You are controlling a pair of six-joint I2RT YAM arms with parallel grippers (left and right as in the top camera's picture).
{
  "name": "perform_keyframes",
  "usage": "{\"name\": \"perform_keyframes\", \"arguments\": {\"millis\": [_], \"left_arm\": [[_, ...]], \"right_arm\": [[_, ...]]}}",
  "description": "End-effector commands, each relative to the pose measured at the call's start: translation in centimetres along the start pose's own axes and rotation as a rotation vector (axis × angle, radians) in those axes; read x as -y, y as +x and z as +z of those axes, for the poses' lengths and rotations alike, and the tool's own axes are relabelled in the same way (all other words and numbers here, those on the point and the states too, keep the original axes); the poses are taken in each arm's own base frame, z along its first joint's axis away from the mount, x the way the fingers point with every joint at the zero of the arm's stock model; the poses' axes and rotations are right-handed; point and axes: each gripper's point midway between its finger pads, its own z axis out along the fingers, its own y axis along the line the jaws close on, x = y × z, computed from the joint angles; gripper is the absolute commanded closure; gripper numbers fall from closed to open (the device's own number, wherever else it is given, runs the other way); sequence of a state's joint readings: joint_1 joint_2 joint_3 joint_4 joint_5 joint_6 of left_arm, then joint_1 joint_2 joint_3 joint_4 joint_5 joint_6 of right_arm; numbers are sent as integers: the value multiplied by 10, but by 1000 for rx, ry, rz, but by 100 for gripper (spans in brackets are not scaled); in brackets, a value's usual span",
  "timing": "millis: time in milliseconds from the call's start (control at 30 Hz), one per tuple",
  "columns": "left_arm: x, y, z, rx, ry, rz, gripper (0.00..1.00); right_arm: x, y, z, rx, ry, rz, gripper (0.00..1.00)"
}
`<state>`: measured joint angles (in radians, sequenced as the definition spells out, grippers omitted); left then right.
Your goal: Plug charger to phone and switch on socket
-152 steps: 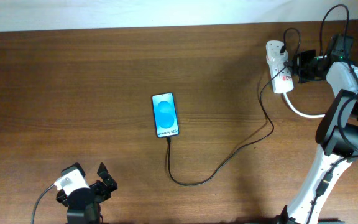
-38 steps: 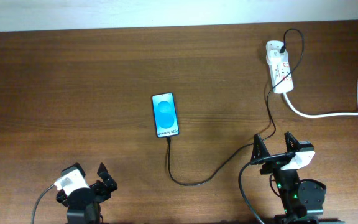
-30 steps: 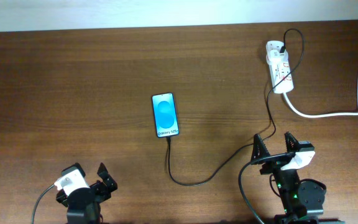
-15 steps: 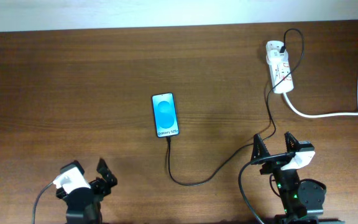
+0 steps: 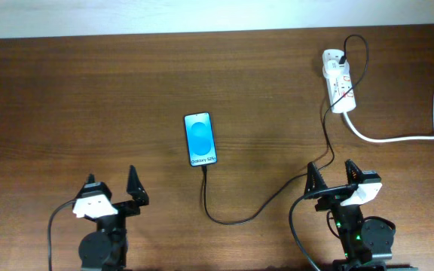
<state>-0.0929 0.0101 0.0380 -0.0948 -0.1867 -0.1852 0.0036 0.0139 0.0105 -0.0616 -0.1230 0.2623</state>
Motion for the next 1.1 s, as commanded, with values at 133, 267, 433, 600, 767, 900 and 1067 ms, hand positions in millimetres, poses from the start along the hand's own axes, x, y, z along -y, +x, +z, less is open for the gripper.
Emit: {"name": "perform_keyframes", "arguments": {"millis": [133,267,433,600,767,900,1067], "left_arm": [[17,13,1,-16,114,271,1],[17,13,1,-17,115,270,1],[18,13,1,-17,123,269,1],[9,11,2,-15,84,266,1],[9,11,2,-15,84,267,1],[9,11,2,-15,84,266,1],[9,11,2,-15,84,266,1]], "right_arm": [[0,2,0,-1,0,5,2],[0,2,0,-1,-1,5,1],[0,2,0,-1,0,5,2],[0,2,0,-1,-1,5,2],[0,2,0,-1,-1,5,2],[0,2,0,-1,0,5,2],[23,-1,-2,20,134,-31,2]]}}
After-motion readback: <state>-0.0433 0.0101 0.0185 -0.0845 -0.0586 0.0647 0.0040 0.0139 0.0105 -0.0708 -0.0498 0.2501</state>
